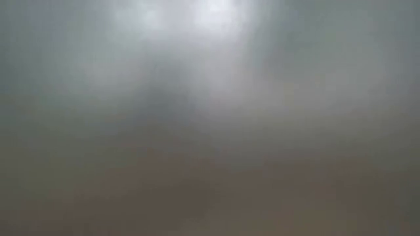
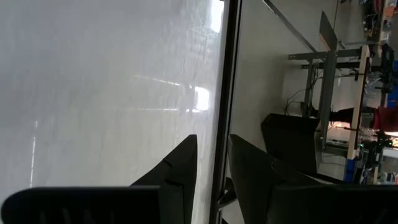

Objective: Sort silverware by color (type)
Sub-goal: Put the black fork into the orange bin

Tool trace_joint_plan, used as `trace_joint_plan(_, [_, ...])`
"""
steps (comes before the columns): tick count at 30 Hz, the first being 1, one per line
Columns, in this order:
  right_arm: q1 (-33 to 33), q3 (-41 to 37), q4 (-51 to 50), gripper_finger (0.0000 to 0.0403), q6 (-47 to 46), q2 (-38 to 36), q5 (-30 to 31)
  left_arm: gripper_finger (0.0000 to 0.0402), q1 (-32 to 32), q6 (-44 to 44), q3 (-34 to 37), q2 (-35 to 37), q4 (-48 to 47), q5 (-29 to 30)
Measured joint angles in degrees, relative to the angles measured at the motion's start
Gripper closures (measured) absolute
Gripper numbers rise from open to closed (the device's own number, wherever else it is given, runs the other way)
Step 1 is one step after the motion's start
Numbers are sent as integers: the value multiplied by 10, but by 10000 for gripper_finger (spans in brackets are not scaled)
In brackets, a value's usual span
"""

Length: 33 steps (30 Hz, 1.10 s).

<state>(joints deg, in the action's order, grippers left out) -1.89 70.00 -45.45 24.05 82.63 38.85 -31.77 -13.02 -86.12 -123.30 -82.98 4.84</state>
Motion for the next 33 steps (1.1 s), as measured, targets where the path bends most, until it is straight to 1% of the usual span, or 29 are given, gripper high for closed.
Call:
trace_joint_plan(2, [0, 0, 0, 321, 0, 0, 0, 288, 0, -3, -6, 0, 16, -3])
trace_joint_plan(8, [0, 0, 0, 321, 0, 0, 0, 288, 1, -23, -16, 1, 14, -47])
trace_joint_plan(16, [0, 0, 0, 321, 0, 0, 0, 288, 1, -61, -16, 2, -18, -104])
trace_joint_plan(23, [0, 0, 0, 321, 0, 0, 0, 288, 1, -45, -16, 4, -24, -101])
trace_joint_plan(28, [0, 0, 0, 321, 0, 0, 0, 287, 0, -41, -16, 25, -36, -98])
trace_joint_plan(30, [0, 0, 0, 321, 0, 0, 0, 287, 0, -40, -16, 34, -29, -79])
trace_joint_plan(33, [0, 0, 0, 321, 0, 0, 0, 287, -1, -37, -16, 43, -3, -32])
